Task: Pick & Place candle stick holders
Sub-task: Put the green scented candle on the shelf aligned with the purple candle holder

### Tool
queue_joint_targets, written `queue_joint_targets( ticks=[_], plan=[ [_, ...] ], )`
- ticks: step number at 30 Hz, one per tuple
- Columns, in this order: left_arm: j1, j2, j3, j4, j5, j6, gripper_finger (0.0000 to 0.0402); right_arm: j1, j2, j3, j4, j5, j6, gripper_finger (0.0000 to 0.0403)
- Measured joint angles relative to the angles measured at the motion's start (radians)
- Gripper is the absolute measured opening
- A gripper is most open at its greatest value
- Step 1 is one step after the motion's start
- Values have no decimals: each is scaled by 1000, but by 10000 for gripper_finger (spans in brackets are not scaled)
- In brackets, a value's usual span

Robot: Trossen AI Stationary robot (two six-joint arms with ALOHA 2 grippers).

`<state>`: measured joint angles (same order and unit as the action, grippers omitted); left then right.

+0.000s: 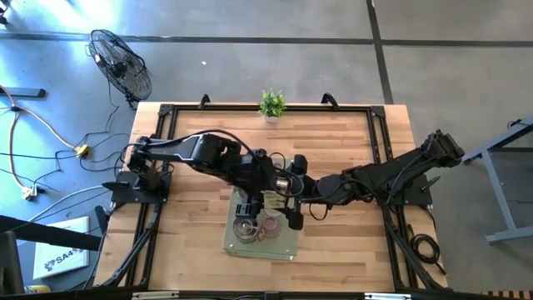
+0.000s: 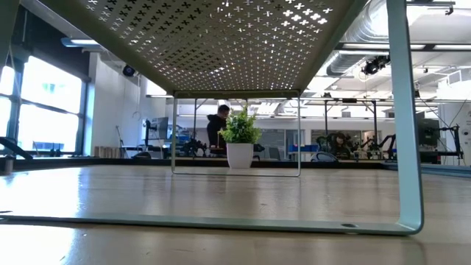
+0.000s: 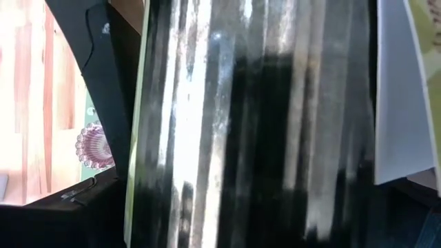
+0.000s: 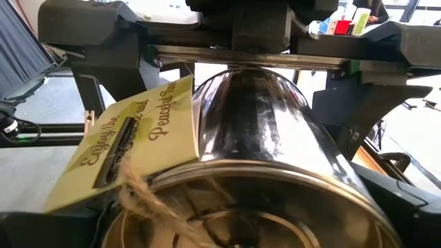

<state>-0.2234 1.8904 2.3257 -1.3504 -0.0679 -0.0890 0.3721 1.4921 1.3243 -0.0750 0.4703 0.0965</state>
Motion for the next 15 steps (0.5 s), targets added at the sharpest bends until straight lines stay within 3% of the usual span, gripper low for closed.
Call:
queue_joint_targets(
  ticks=[15],
  plan=[
    [-1, 0, 0, -10, -46, 15, 384, -1, 0, 0, -5, -2, -2, 356]
  ],
)
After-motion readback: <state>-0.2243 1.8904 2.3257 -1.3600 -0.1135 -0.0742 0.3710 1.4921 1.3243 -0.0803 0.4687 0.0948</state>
